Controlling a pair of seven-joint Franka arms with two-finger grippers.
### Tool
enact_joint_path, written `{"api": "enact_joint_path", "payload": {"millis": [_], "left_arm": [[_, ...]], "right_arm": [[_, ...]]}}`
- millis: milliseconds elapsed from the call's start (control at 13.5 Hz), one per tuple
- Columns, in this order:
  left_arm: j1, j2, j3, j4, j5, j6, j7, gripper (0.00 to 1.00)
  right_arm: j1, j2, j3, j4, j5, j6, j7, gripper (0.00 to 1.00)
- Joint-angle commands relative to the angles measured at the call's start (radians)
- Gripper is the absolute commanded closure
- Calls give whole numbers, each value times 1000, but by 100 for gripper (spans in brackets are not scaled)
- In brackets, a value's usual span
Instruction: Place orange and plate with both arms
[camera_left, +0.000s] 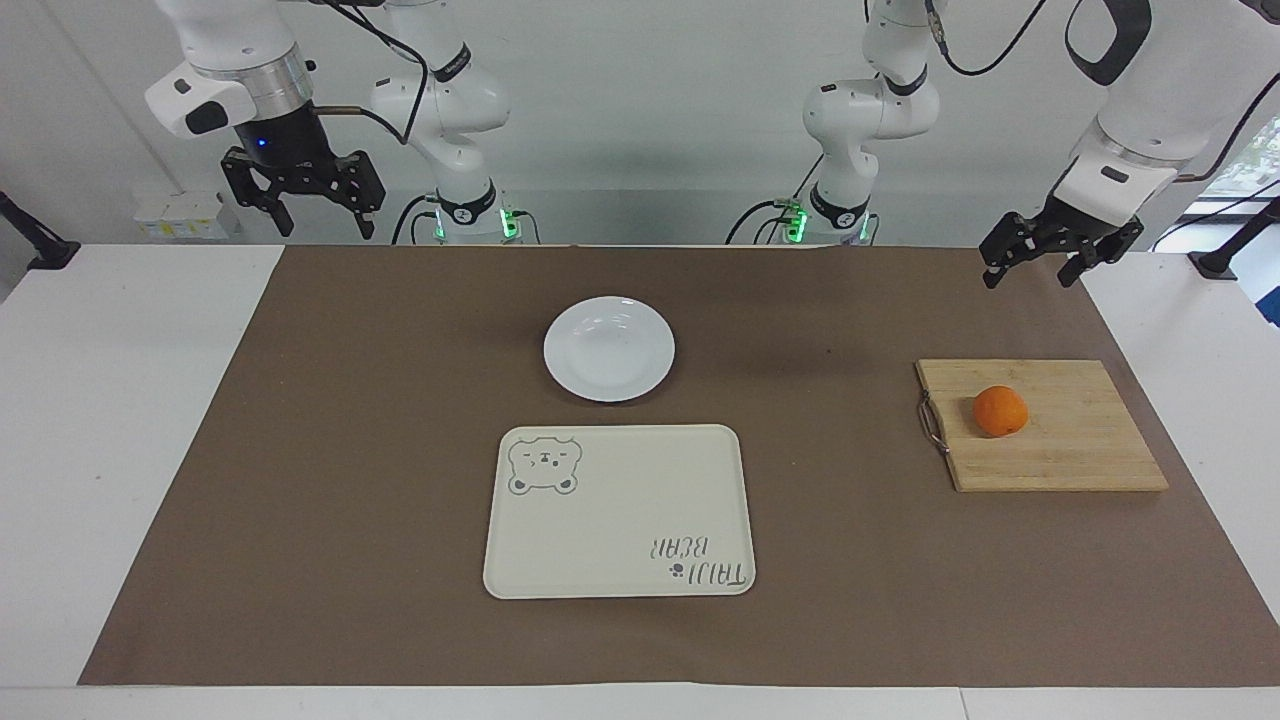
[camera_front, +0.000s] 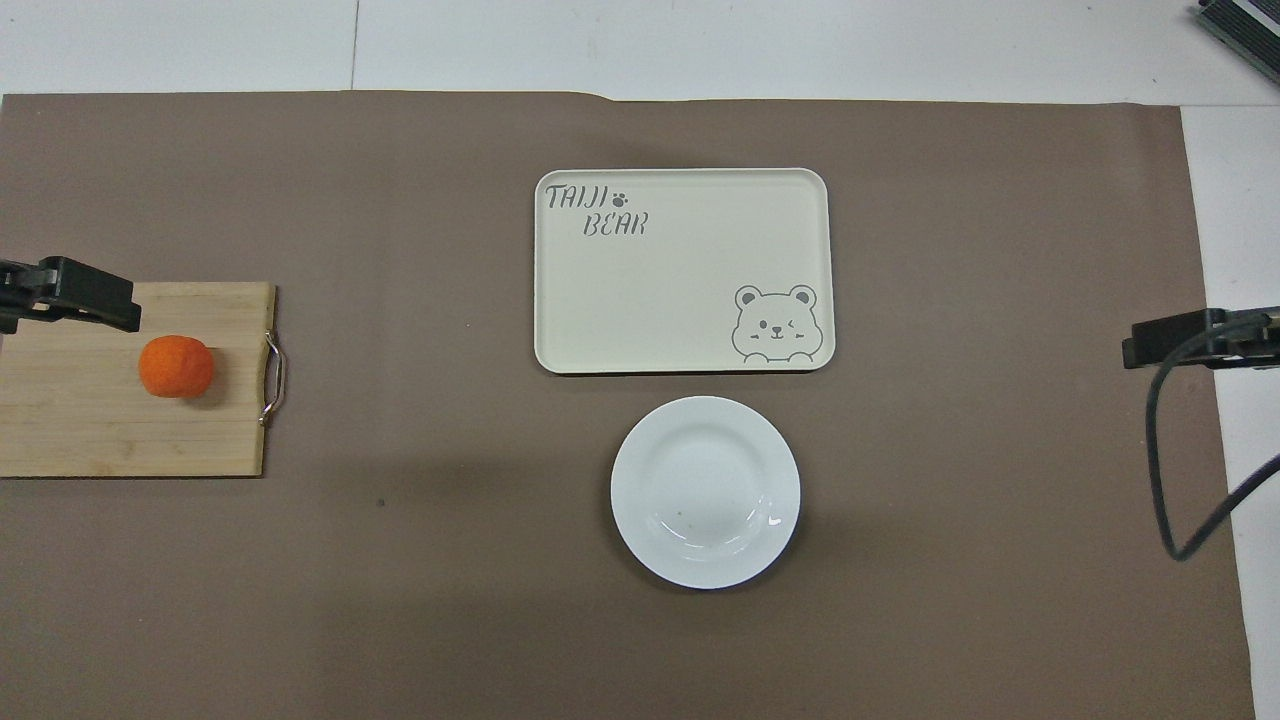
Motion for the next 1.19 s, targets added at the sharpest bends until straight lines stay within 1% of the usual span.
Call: {"api": "enact_joint_path", "payload": {"millis": [0, 223, 445, 594, 742, 1113], "left_arm": [[4, -12, 0, -15, -8, 10, 23, 0], [4, -10, -1, -15, -8, 19, 15, 0], [4, -12, -1, -13, -8, -2, 15, 0], [4, -12, 0, -12, -8, -1, 9, 0], [5, -27, 0, -12, -8, -2, 11, 0], [7, -27, 0, -16, -8, 7, 17, 0]], "right_arm": [[-8, -20, -2, -17, 27, -6, -19, 0], [-9, -35, -4, -43, 64, 4, -15, 0], [-9, -35, -5, -43, 64, 4, -21, 0], [-10, -35, -4, -45, 64, 5, -19, 0], [-9, -35, -4, -45, 64, 4, -19, 0], [-10, -35, -4, -45, 64, 5, -21, 0]]}}
